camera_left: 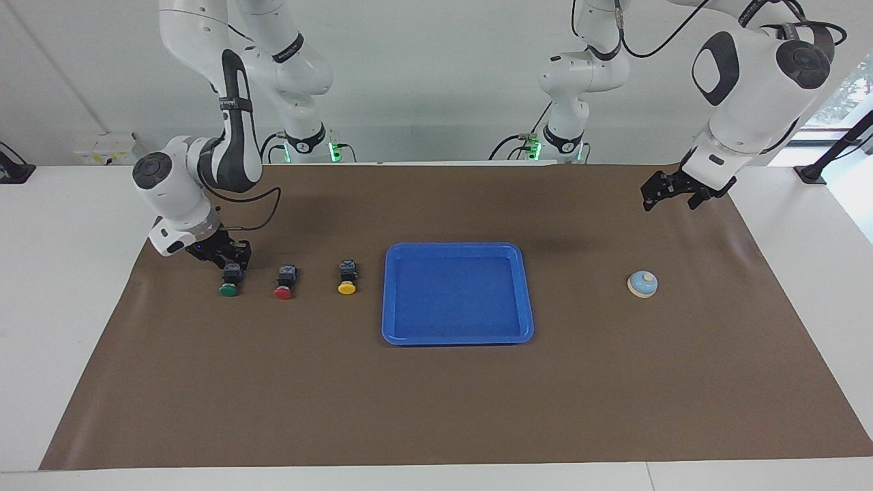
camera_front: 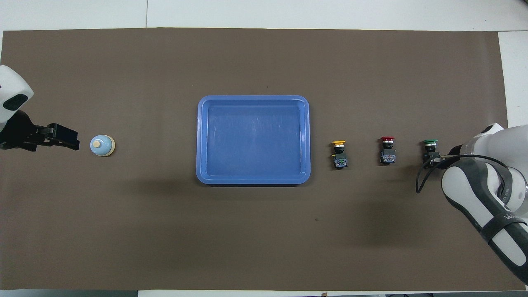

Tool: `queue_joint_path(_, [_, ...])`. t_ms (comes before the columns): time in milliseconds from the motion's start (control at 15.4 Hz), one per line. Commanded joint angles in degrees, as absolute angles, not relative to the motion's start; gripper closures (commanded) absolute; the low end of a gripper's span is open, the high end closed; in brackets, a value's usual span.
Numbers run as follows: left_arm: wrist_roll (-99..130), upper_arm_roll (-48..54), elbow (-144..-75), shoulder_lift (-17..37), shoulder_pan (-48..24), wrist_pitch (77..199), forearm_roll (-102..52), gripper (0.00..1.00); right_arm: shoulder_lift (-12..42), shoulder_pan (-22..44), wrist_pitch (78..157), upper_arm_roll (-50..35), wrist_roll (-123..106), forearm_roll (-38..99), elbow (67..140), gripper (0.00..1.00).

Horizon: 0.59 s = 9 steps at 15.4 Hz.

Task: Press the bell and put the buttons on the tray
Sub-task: 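Carry the green button into the blue tray with the right gripper and release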

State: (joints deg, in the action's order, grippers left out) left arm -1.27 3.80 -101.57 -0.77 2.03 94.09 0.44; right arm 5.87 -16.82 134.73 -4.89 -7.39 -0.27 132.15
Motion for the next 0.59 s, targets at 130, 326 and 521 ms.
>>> queue_joint_path(130, [-0.97,3.16,-100.11,-0.52,1.41,92.99,0.18,0.00,5.01,-16.52,124.48,-6.06,-7.21,-0.09,125.09,1.00])
queue_joint_path(326, [-0.97,3.08,-100.02,-0.70,1.93,92.99,0.18,0.00,4.92,-14.25,118.75,-6.77,-4.58,0.00,119.63,1.00])
queue_joint_path(521, [-0.97,3.16,-100.02,-0.70,2.02,92.99,0.18,0.00,4.92,-6.62,114.18,-7.03,3.57,0.17,114.01,1.00])
